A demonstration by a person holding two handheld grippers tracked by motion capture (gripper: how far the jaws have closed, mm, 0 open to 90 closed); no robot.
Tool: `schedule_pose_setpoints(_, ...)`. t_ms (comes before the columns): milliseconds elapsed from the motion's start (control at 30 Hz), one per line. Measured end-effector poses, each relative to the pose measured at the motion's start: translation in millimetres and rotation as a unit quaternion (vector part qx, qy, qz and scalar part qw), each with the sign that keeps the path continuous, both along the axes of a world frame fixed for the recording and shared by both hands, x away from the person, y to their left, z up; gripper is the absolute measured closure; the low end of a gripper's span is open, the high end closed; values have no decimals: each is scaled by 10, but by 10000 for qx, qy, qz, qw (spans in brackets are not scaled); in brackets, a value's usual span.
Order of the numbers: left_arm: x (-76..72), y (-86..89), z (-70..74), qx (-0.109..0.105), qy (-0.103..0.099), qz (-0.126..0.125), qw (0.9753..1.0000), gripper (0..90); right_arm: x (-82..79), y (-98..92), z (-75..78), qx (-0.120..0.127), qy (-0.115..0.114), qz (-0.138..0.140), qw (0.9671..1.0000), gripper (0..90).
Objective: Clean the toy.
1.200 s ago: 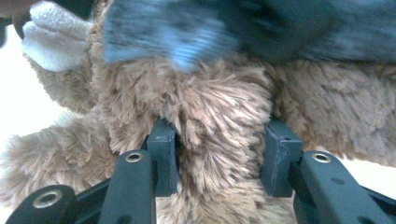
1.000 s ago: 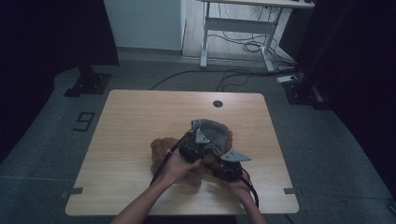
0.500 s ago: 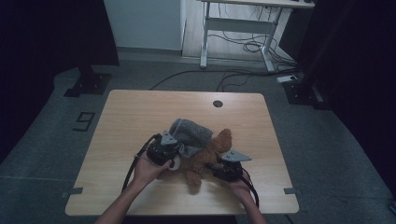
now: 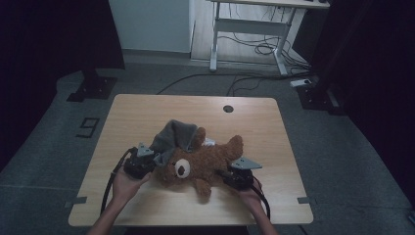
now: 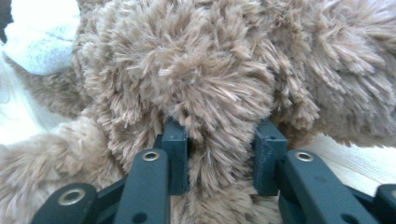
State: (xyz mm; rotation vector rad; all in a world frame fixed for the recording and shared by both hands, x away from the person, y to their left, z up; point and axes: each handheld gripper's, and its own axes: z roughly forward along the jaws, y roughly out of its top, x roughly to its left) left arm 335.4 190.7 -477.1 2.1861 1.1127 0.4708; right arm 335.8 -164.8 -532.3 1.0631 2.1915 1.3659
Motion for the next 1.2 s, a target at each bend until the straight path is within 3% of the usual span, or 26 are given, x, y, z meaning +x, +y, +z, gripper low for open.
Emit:
schedule_pose_setpoints(200,80,-227,-87,92,-22,-89,9999,846,70,48,12,-122,-141,-431,9989,697)
schedule_pose_setpoints(333,334,-360,-80,119,-51,45,9999,846,229,31,-8,-81,-257,-791,9965,705)
schedule_pose_setpoints(500,624,-410,-51,76,-74,234,9997,847,448,15,-9,-75,-289,-955,9950,704)
schedule_pose_setpoints(633,705,-406,212,-272,-399,161,9987,847,513,-7,-14,39,-235,-862,9960,700)
schedule_pose_setpoints(667,718,-445,321,-308,-525,70,9981,847,509,-8,-17,45,-244,-803,9965,699)
schedule_pose_setpoints(767,782,-595,494,-364,-639,-122,9972,847,505,-26,-20,64,-246,-687,9973,694)
schedule_pose_setpoints(867,919,-791,518,-399,-526,-323,9973,844,504,-64,-25,99,-215,-573,9981,690)
schedule_pose_setpoints(967,1077,-954,363,-265,-214,-408,9986,841,489,-80,-29,112,-198,-506,9985,686)
schedule_pose_setpoints(1033,1124,-986,259,-184,-108,-373,9991,842,475,-89,-30,116,-187,-471,9986,682)
schedule_pose_setpoints(1133,1126,-885,205,-573,159,-364,9976,848,450,-90,-46,100,-247,-441,9987,681)
schedule_pose_setpoints(1200,1080,-832,179,-690,242,-413,9965,851,428,-86,-63,93,-260,-430,9987,678)
